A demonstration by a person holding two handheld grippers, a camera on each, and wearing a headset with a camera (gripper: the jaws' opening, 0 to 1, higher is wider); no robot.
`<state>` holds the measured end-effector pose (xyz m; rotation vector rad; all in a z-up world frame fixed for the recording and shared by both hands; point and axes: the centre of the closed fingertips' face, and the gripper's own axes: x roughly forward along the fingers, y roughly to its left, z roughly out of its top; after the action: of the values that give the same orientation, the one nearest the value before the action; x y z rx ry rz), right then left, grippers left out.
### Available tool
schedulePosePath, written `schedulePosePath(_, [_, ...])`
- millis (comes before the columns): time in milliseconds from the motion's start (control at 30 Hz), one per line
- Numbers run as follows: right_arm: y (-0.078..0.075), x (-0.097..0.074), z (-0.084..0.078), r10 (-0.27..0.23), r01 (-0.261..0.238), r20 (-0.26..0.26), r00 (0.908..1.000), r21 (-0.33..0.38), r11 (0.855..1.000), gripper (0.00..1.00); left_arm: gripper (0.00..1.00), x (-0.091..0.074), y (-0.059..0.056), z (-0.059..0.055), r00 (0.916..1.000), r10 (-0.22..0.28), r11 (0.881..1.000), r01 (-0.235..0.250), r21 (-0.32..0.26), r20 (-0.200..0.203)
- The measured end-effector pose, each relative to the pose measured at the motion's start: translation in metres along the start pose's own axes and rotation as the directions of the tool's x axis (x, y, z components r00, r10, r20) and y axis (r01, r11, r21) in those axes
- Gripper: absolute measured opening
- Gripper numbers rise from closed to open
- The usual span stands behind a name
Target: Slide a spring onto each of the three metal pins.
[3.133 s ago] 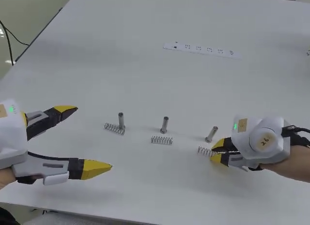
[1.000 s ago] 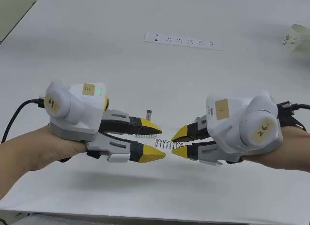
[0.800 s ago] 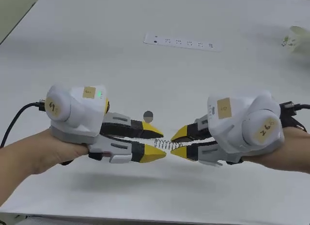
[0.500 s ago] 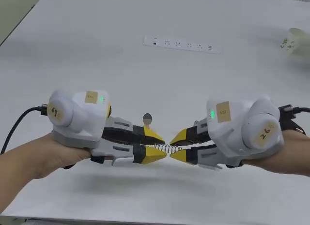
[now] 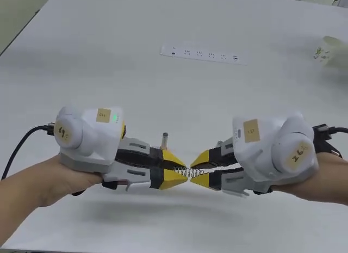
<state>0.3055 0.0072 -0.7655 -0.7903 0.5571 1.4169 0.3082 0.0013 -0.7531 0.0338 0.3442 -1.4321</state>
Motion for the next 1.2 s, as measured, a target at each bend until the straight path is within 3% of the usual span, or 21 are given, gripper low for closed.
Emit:
schedulePosePath(300, [0.003, 0.002, -0.003, 0.002, -0.002, 0.007, 1.0000, 0.025, 1.000, 0.09, 0.02, 0.000, -0.004, -0.004, 0.9996, -0.028, 1.000, 0.027, -0.002, -0.007])
schedulePosePath(533, [0.005, -0.002, -0.014, 0.000, -0.001, 0.015, 0.9999, 0.074, 0.997, 0.12, 0.02, -0.005, -0.007, -0.005, 0.9993, -0.038, 0.999, 0.038, -0.015, -0.002])
schedulePosePath(767, [0.007, 0.000, -0.010, -0.008, 0.005, 0.041, 0.9991, 0.060, 0.998, 0.10, 0.02, -0.006, -0.008, -0.004, 0.9993, -0.039, 0.999, 0.039, -0.019, -0.001])
schedulePosePath(1200, [0.006, -0.005, -0.006, 0.003, -0.004, 0.042, 0.9991, 0.032, 0.999, 0.07, 0.02, -0.006, -0.010, -0.007, 0.9993, -0.038, 0.999, 0.038, -0.019, -0.007])
